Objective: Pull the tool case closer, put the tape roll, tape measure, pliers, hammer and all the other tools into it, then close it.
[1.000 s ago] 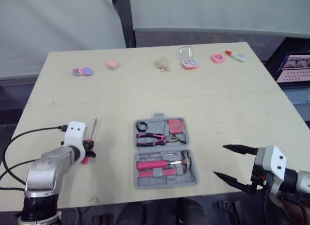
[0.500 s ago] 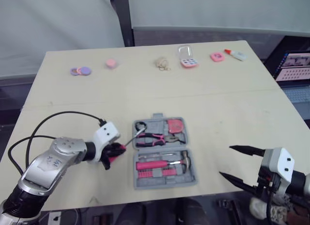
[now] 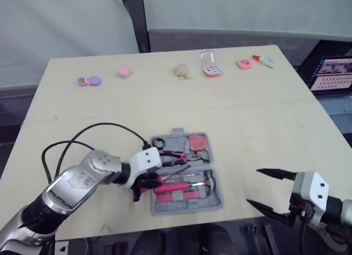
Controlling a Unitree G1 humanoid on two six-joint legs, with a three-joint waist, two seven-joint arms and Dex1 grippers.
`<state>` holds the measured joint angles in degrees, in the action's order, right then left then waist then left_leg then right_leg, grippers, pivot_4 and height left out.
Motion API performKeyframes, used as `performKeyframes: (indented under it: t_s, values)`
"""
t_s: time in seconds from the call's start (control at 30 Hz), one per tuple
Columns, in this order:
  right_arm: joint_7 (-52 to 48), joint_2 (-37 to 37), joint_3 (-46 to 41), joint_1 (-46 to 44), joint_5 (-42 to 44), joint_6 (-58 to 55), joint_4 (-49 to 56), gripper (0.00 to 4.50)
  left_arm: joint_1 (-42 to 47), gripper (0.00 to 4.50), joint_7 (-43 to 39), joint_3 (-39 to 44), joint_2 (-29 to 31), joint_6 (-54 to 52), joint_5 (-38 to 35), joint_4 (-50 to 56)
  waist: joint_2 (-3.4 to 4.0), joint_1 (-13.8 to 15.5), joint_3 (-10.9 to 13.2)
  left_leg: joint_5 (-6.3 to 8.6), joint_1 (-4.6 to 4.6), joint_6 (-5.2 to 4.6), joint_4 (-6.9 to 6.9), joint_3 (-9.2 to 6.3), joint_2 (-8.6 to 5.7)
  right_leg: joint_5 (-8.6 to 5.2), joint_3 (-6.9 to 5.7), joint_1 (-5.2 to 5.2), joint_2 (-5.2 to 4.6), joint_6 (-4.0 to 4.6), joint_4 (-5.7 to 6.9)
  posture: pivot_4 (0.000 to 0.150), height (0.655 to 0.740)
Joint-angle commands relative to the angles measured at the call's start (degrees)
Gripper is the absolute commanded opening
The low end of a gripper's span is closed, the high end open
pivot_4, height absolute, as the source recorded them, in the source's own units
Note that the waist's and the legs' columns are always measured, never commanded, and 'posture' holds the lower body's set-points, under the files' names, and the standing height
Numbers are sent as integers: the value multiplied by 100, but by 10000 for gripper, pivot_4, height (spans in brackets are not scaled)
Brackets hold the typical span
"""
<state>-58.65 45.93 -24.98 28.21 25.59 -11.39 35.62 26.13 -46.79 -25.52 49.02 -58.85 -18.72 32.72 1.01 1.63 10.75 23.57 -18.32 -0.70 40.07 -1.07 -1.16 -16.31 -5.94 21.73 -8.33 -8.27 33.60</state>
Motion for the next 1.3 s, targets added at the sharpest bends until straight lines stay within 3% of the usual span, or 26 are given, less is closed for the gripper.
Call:
performKeyframes:
  t_s: [0.03, 0.3, 0.57, 0.87, 1.1, 1.3]
  values:
    - [-10, -56, 68, 101, -22, 80, 165, 45000, 8, 5122, -111, -236, 89, 90, 138, 205, 0, -4, 0, 0, 1, 0, 0, 0, 1, 0, 0, -1, 0, 0, 1, 1500, 7400]
    - [-35, -22, 244, 28, -85, 110, 116, 45000, 347, 5122, -153, -979, 42, -181, 382, 611, -3, 0, 1, -2, 0, -3, 3, -1, 2, 1, 3, -4, 0, -3, -1, 1500, 7400]
    - [-136, 6, 265, 101, -144, 142, 127, 45000, 1456, 5122, -276, -1815, -230, -1046, 376, 718, -4, 36, 2, -4, -2, -6, 4, -4, -4, 2, 1, -5, 1, -3, 0, 1500, 7400]
    - [-508, 152, 18, 122, 131, 178, 171, 45000, 2343, 5122, -59, -2408, -981, -2311, 41, 552, -8, 47, 4, -5, -1, -10, 8, -4, -4, 2, 3, -7, 1, -3, 5, 1500, 7400]
    - [-704, 176, -119, 347, 76, 302, 221, 45000, 2651, 5122, 378, -2731, -1650, -2583, 59, -34, -13, 92, 7, -7, -2, -11, 13, -6, -6, 3, 4, -9, 1, -5, 7, 1500, 7400]
    - [-737, 155, -166, 513, -71, 450, 215, 45000, 2798, 5122, 560, -2991, -1820, -2714, -32, -236, -12, 104, 7, -7, -1, -12, 14, -5, -6, 3, 5, -10, 1, -5, 8, 1500, 7400]
